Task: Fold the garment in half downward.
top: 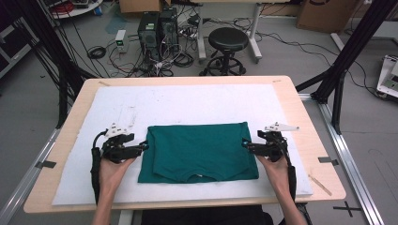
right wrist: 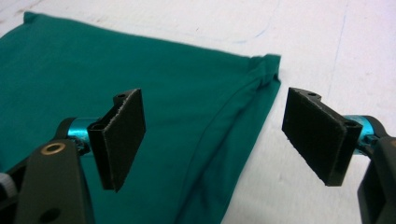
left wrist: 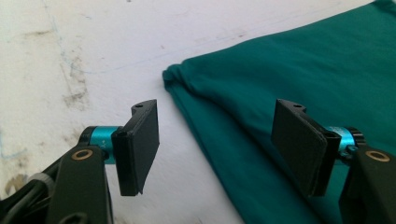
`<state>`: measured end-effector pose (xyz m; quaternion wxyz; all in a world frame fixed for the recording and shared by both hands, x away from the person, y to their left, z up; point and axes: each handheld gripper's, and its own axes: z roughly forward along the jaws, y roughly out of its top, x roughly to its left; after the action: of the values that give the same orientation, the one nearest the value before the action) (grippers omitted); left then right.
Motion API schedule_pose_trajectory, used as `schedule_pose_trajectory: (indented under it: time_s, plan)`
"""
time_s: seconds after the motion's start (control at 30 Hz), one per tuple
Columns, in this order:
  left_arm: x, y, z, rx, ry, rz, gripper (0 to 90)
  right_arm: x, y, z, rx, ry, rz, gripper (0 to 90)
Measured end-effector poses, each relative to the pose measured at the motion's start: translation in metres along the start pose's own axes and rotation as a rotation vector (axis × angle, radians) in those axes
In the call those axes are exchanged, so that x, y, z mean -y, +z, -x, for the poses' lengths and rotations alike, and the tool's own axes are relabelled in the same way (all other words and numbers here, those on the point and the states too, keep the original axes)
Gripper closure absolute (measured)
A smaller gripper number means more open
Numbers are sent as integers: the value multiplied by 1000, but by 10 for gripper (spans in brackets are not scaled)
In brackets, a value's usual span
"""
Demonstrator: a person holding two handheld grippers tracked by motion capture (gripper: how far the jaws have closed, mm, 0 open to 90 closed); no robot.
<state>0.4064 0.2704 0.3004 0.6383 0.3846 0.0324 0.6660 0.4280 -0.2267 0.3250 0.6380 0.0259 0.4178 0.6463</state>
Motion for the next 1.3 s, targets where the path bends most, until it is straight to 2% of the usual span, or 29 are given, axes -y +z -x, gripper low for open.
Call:
schedule_pose_trajectory:
  time_s: [0.1, 0.3, 0.37, 0.5, 0.73, 1.13, 1.3]
  plan:
    - [6, -10, 4, 37, -9, 21, 323, 7, -7, -5, -4, 0, 17, 221]
    - [7, -19, 10, 59, 27, 21, 323, 14, -21, -8, 7, 2, 58, 222]
    - [9, -20, 12, 65, 24, 25, 324, 18, -26, -8, 12, 13, 70, 222]
    - [12, -20, 15, 65, 21, 28, 324, 23, -29, -5, 37, 4, 76, 223]
    - [14, -25, 18, 58, 25, 37, 324, 27, -32, 4, 24, 38, 79, 223]
    - [17, -21, 20, 61, 20, 8, 324, 28, -26, 2, 6, 41, 58, 233]
    - [16, -23, 21, 63, 23, 16, 324, 28, -28, 3, 5, 48, 62, 233]
